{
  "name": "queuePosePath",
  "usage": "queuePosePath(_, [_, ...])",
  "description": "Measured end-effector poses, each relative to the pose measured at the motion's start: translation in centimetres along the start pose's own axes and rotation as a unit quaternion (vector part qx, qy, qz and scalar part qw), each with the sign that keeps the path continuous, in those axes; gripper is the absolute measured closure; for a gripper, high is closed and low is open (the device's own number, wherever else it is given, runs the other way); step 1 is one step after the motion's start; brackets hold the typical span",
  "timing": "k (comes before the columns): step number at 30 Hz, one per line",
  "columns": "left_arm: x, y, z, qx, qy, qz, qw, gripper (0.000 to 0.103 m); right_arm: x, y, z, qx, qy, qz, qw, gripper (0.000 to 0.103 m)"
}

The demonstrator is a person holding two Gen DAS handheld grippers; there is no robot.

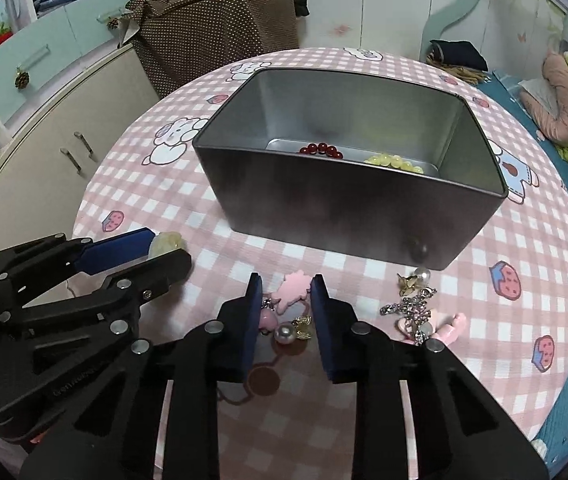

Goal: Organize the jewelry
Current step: 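Lower the jade pendant and pink earring into the tin box and open both tools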

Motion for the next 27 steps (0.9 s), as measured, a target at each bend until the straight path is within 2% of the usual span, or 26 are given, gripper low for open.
queuePosePath(5, [-0.2, 0.1, -0.2, 0.003, 0.004, 0.001, 1.0000, 0.070, 0.0, 0.0, 0.0, -0.001, -0.005, -0.006, 1.000, 0.081])
queuePosePath(8, [-0.2, 0.4, -0.4, 0.007, 0.006, 0.003, 1.0000, 0.070, 0.3, 0.3, -0.1, -0.001, -0.012, -0.013, 1.000, 0.091])
queuePosePath(27, [1.0, 2.7, -2.5, 0.046, -0.010, 0.009, 0.9988, 0.070, 1.1, 3.9, -1.5, 0.049, -0.021, -0.022, 0.998, 0.091])
Point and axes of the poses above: each gripper's, at about its wrist camera, not at the fingertips, and y roughly against the way its jaws point, x to its right, z to its underside, the point moved 1 cm from there along -y, roughly the way its jaws point, and after that the axes turned 11 degrees about -y, right-handed, at the moved point
